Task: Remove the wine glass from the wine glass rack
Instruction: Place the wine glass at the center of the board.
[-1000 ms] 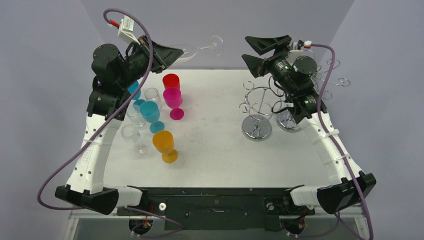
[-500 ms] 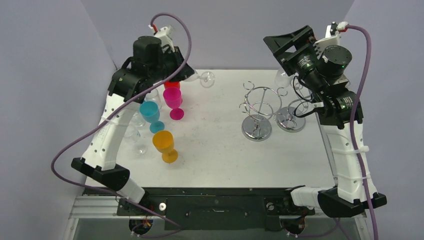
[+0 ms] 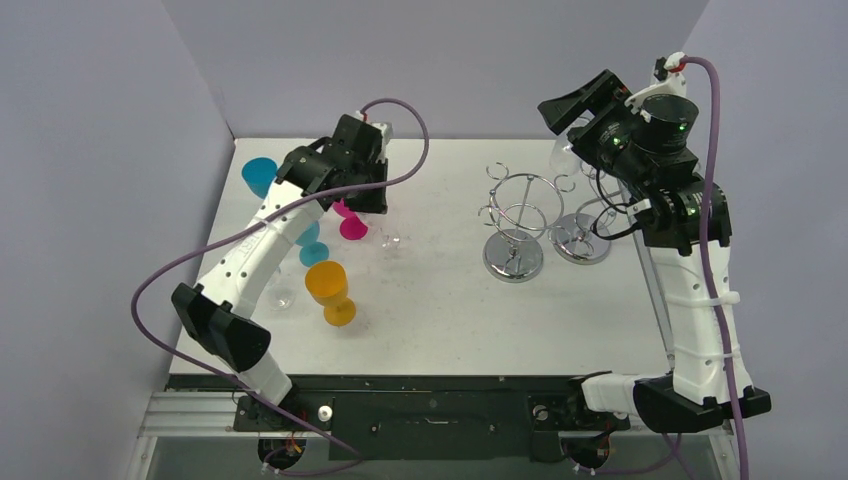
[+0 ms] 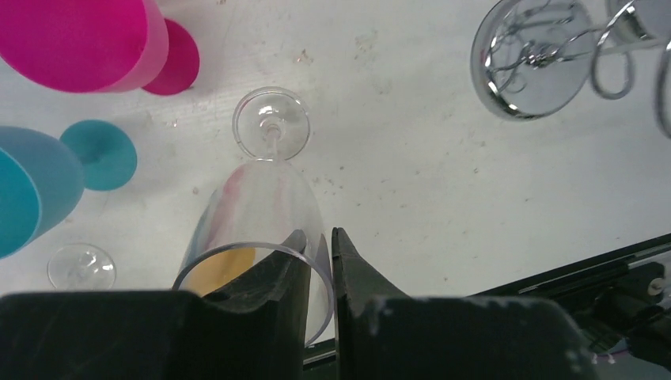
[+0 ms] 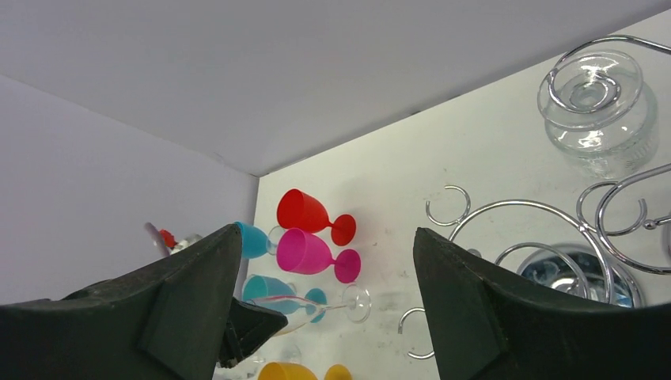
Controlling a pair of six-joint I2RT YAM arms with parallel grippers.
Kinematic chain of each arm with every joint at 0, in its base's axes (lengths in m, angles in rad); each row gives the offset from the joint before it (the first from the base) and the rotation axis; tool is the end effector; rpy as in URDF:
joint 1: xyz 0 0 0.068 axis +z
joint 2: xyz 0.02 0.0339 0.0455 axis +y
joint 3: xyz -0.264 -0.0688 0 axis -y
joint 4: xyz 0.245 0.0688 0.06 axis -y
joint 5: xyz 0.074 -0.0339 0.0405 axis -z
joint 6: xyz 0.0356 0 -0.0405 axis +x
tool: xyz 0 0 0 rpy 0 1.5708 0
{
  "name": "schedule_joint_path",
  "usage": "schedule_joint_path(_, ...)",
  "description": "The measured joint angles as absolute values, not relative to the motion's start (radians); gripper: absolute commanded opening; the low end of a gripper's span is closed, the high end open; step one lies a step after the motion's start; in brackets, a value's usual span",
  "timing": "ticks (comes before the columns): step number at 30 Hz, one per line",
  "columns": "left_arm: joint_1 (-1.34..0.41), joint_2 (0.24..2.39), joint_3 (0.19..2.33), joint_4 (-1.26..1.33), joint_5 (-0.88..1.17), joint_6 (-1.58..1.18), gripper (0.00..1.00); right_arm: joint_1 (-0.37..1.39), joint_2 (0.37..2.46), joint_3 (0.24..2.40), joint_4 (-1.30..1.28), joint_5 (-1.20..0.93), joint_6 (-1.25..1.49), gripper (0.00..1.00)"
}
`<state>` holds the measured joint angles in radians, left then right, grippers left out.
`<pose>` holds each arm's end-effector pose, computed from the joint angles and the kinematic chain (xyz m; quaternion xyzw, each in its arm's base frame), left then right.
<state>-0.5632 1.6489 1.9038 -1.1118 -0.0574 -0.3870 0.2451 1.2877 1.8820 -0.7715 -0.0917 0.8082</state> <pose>0.2837 -0.1767 0.4137 0.0724 0.9338 -0.1359 0.3229 0.2159 0.0574 0.5346 0.1846 0.7441 0.3526 0.5366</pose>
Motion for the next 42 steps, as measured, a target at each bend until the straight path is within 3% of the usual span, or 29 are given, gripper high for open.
schedule_joint_path(8, -0.563, 1.649, 1.691, -1.115, -0.076, -0.369, 0.0, 0.228, 1.287, 1.882, -0.781, -0.074, 0.788, 0.75)
schedule_joint_path(15, -0.554, 1.648, 1.627, -1.103, -0.079, -0.36, 0.0, 0.222, 1.282, 1.869, -0.78, -0.067, 0.781, 0.75)
schedule_joint_path(31, -0.461, 1.645, 1.625, -1.083, -0.079, -0.335, 0.0, 0.222, 1.268, 1.832, -0.773, -0.067, 0.782, 0.75)
schedule_joint_path(37, -0.447, 1.655, 1.657, -1.082, -0.07, -0.321, 0.1, 0.222, 1.267, 1.831, -0.771, -0.067, 0.782, 0.75)
schedule_joint_path(42, -0.445, 1.668, 1.664, -1.082, -0.065, -0.309, 0.11, 0.222, 1.266, 1.818, -0.767, -0.067, 0.783, 0.75)
